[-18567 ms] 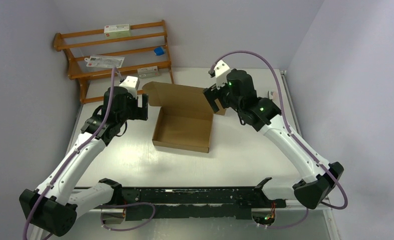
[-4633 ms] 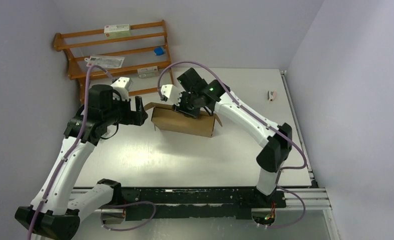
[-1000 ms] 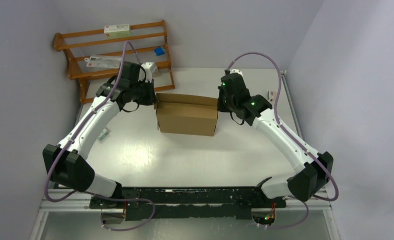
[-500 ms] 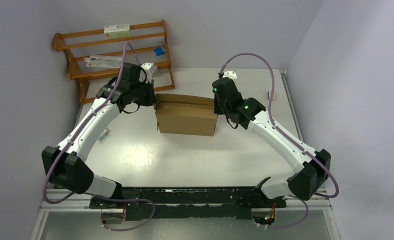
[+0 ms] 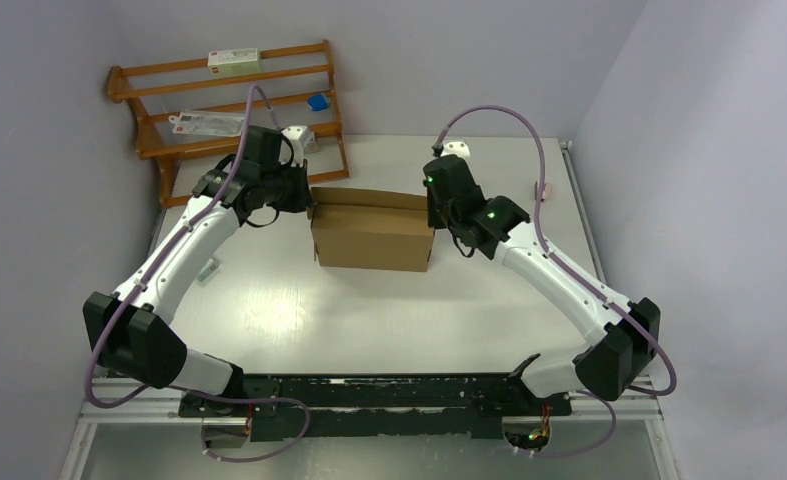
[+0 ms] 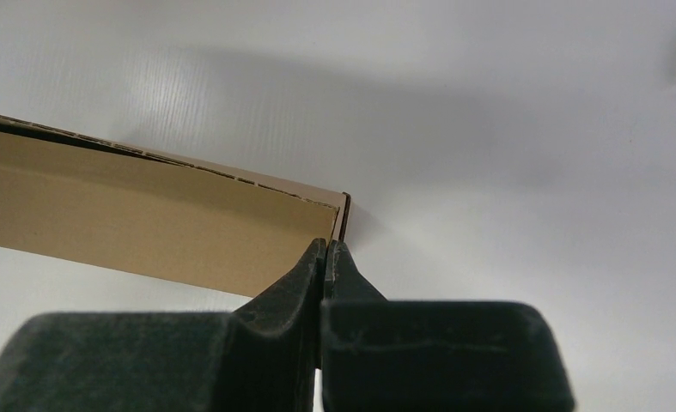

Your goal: Fold the paper box

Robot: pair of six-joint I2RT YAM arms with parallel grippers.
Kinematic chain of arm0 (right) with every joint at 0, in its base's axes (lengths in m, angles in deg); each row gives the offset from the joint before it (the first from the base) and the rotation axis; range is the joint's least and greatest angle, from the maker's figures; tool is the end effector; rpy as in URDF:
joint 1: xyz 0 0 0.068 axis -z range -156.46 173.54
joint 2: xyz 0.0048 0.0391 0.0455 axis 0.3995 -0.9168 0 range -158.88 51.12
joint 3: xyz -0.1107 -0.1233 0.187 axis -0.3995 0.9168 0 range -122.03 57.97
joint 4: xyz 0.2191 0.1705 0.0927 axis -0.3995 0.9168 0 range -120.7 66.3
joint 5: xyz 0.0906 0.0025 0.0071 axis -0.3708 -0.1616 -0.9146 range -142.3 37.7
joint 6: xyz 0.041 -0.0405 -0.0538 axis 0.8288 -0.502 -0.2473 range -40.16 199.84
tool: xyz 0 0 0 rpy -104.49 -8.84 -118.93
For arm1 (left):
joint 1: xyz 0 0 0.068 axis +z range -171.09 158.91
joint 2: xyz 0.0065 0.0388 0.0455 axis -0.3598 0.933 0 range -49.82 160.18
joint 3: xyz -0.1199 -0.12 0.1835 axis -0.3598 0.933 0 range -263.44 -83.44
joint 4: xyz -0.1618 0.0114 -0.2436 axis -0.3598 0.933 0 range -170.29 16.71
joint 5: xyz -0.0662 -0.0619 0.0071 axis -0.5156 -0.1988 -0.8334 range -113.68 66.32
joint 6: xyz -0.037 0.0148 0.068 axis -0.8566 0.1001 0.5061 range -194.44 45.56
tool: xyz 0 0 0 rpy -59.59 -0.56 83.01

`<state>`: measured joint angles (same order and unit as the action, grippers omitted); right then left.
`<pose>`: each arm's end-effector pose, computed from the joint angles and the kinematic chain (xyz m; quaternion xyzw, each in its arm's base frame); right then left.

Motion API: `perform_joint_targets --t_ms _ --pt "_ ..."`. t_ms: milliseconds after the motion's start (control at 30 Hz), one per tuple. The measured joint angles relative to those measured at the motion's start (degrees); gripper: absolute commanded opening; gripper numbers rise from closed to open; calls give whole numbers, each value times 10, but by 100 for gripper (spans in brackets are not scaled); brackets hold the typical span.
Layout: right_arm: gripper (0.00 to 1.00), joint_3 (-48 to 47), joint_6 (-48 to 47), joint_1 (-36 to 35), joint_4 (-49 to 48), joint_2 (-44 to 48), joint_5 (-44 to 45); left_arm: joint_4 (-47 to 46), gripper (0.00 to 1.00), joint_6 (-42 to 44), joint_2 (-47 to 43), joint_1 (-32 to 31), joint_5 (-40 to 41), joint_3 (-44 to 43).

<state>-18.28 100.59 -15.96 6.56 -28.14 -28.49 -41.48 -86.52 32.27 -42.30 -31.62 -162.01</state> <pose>0.2950 0.2078 0.3069 -0.0591 0.8901 0.0446 0.4498 0.3436 -0.1435 0.2994 0.1005 0.9074 -0.1762 0.3681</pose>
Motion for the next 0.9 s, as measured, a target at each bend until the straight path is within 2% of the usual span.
perform_joint_targets --t_ms 900 --pt "0 25 -45 -3 -33 11 -5 0 5 -4 0 0 5 1"
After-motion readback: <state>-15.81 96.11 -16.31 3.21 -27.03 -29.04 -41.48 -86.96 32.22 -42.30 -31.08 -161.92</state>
